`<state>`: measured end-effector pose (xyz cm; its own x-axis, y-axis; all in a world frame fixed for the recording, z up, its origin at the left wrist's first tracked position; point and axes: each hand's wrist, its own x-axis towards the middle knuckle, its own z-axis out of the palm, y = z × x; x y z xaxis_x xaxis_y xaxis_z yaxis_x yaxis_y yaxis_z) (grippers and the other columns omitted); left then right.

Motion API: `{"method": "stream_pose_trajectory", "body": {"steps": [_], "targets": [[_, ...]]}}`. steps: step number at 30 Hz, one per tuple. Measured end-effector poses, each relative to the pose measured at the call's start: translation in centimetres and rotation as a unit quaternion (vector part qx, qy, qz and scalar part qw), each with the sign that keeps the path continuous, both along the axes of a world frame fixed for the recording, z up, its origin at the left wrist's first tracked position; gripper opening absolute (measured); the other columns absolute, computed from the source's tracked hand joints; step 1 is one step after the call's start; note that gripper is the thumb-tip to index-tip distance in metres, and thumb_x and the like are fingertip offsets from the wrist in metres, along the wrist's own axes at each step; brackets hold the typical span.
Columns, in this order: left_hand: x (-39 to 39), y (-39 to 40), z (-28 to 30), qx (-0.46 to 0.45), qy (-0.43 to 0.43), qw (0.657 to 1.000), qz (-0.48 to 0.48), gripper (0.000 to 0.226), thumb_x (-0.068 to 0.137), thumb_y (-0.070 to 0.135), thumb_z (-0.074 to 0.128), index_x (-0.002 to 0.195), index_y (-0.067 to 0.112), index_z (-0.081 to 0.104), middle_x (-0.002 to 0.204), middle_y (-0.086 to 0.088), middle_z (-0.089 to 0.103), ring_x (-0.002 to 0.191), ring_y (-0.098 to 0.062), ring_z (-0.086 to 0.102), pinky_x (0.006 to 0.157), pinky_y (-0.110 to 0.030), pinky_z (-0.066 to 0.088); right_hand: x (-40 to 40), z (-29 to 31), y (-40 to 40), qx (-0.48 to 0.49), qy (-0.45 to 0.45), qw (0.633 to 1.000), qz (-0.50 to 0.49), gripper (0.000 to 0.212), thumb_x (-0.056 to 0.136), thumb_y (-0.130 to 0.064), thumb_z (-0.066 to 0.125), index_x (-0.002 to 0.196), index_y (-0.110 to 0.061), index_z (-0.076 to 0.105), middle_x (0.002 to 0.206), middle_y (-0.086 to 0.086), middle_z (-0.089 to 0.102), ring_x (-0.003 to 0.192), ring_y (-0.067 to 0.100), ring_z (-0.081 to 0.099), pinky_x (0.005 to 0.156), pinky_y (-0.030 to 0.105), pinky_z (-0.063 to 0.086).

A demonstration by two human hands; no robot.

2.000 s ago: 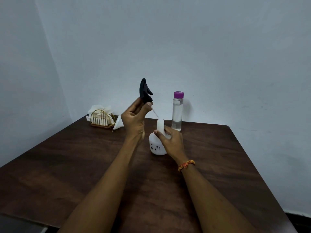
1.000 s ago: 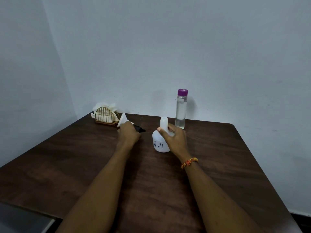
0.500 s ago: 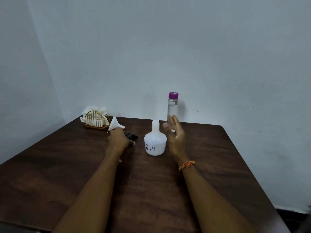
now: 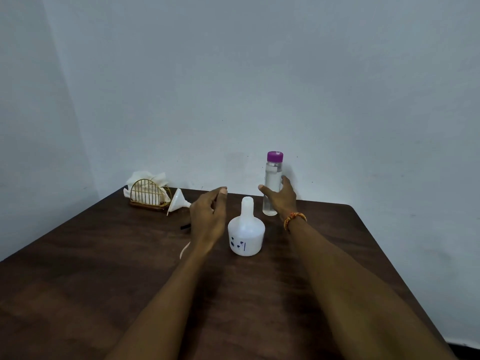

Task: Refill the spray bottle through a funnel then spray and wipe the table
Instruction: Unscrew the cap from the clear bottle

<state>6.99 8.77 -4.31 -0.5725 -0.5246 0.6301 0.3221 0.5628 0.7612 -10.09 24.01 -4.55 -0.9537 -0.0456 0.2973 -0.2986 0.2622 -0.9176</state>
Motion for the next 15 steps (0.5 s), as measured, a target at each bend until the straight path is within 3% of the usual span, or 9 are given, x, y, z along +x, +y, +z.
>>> {"method": "stream_pose_trajectory", "body": {"steps": [3, 5, 8, 10, 13, 15], "targets": [[0.1, 0.0, 0.1, -0.01, 0.008, 1.0, 0.002, 0.03, 0.108, 0.033, 0.057, 0.087, 0.019, 0.074, 0.082, 0.011, 0.064, 0.083, -0.014, 0.066, 0.082, -0.048, 0.057, -1.5, -0.4, -1.0, -0.009, 0.004, 1.0, -0.003, 0.051, 0.087, -0.032, 0.086, 0.128, -0.015, 0.06, 0.111, 0.004, 0.07, 0.103, 0.025, 0.068, 0.099, 0.047, 0.058], [0.2, -0.2, 0.1, -0.012, 0.013, 1.0, 0.011, 0.027, 0.108, 0.035, 0.056, 0.083, 0.029, 0.063, 0.081, 0.009, 0.062, 0.086, -0.024, 0.067, 0.08, -0.052, 0.056, -2.0, -0.5, -1.4, -0.024, 0.007, 1.0, -0.013, 0.045, 0.086, -0.026, 0.087, 0.121, -0.013, 0.061, 0.106, 0.004, 0.071, 0.097, 0.024, 0.069, 0.097, 0.048, 0.059], [-0.1, -0.4, 0.0, 0.003, 0.023, 1.0, 0.016, 0.032, 0.108, 0.039, 0.053, 0.082, 0.025, 0.066, 0.08, -0.005, 0.07, 0.088, -0.025, 0.067, 0.08, -0.054, 0.055, -1.6, -0.7, -1.1, -0.023, 0.011, 1.0, -0.018, 0.045, 0.087, -0.021, 0.085, 0.122, -0.012, 0.058, 0.109, 0.004, 0.07, 0.1, 0.025, 0.069, 0.094, 0.044, 0.059], [0.0, -0.4, 0.0, 0.018, 0.038, 0.999, 0.019, 0.038, 0.106, 0.045, 0.05, 0.084, 0.02, 0.069, 0.085, -0.008, 0.073, 0.087, -0.023, 0.068, 0.081, -0.054, 0.055, -1.1, -1.1, -0.3, -0.009, 0.017, 1.0, -0.011, 0.045, 0.087, -0.019, 0.084, 0.122, -0.01, 0.059, 0.11, 0.003, 0.07, 0.1, 0.023, 0.068, 0.091, 0.039, 0.057], [0.6, 0.0, 0.5, 0.037, 0.073, 0.996, 0.029, 0.044, 0.105, 0.048, 0.049, 0.106, 0.017, 0.079, 0.099, 0.007, 0.078, 0.101, -0.014, 0.071, 0.089, -0.048, 0.057, 0.8, -1.2, 1.6, -0.002, 0.028, 1.0, -0.001, 0.041, 0.087, -0.017, 0.084, 0.12, -0.01, 0.061, 0.108, 0.0, 0.071, 0.098, 0.019, 0.069, 0.085, 0.032, 0.058], [1.3, 0.8, 1.0, 0.038, 0.102, 0.994, 0.03, 0.037, 0.108, 0.041, 0.051, 0.11, 0.017, 0.079, 0.105, 0.01, 0.078, 0.106, -0.014, 0.071, 0.09, -0.047, 0.057, 2.6, -1.3, 3.3, -0.004, 0.034, 0.999, 0.002, 0.039, 0.087, -0.016, 0.084, 0.119, -0.01, 0.062, 0.108, 0.001, 0.072, 0.097, 0.018, 0.07, 0.075, 0.024, 0.053]]}}
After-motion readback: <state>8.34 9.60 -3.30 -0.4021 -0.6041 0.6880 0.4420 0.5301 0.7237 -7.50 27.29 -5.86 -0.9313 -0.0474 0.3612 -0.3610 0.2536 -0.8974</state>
